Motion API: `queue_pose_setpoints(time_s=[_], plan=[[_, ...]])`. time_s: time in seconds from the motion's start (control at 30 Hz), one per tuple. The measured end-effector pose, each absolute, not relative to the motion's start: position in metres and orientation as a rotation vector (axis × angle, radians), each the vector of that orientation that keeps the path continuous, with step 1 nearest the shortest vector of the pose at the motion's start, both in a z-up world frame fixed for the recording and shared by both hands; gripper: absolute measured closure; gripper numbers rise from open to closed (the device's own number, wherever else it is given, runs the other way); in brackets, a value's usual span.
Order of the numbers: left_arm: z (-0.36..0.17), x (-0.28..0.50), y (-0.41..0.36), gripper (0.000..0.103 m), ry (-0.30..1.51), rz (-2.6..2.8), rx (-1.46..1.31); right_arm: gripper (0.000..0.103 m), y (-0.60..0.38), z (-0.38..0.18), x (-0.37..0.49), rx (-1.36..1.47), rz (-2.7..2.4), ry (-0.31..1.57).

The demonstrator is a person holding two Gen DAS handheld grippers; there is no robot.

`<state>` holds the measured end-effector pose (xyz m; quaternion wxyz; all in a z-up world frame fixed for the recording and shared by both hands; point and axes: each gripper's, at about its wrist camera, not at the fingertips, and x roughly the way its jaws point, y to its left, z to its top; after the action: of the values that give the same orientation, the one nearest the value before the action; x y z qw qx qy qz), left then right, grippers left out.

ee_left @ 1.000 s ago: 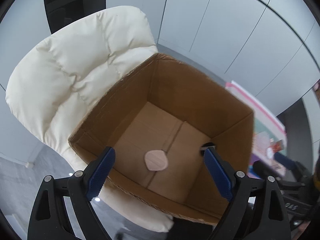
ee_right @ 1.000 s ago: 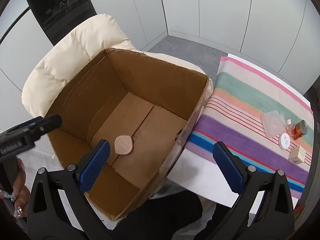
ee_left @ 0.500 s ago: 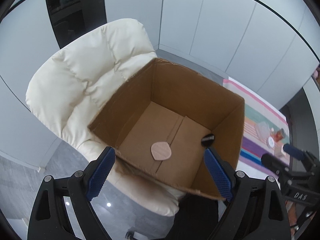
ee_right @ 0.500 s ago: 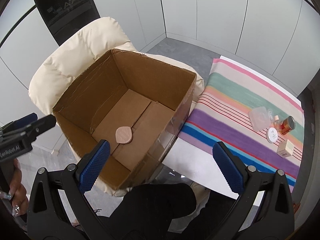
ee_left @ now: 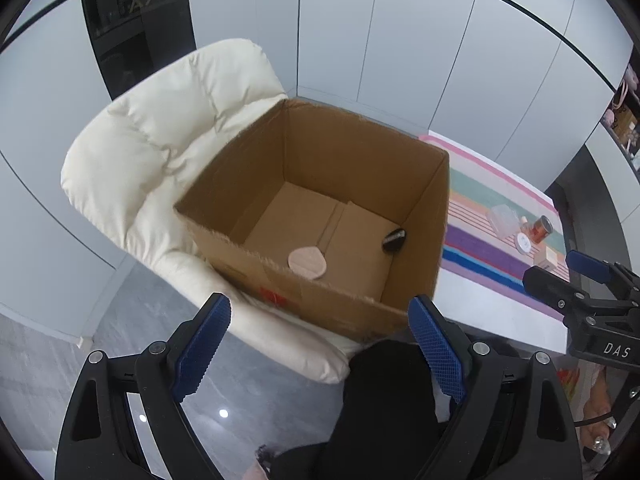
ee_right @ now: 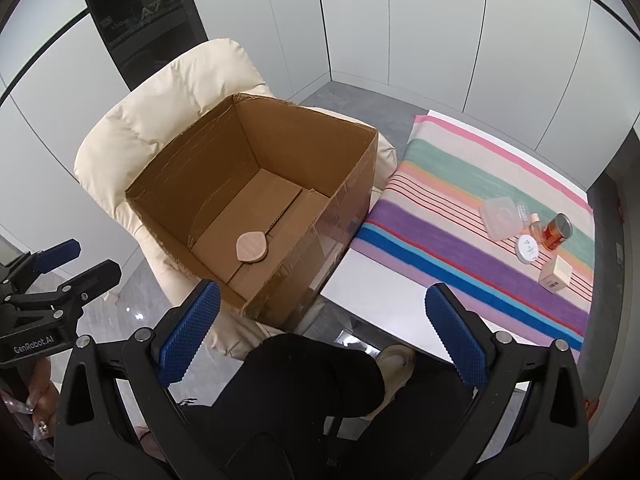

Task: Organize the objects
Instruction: 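Withdraw both open tools from the box back toward the table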

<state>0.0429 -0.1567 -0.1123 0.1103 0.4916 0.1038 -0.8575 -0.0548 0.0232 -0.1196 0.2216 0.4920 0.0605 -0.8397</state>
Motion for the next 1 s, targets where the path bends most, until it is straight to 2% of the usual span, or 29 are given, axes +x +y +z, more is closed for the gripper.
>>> queue_pose_setpoints(time_s=[0.53, 1.0], plan=[[-0.115, 0.105, -0.136, 0.011, 0.289, -2.558, 1.425, 0.0, 0.049, -0.121, 0.014, 1.375, -2.304, 0.187], [-0.119, 0.104, -0.129, 0.011, 0.255, -2.589, 1.445, 0.0, 0.056, -0.125, 0.022, 1.386, -2.316, 0.173]])
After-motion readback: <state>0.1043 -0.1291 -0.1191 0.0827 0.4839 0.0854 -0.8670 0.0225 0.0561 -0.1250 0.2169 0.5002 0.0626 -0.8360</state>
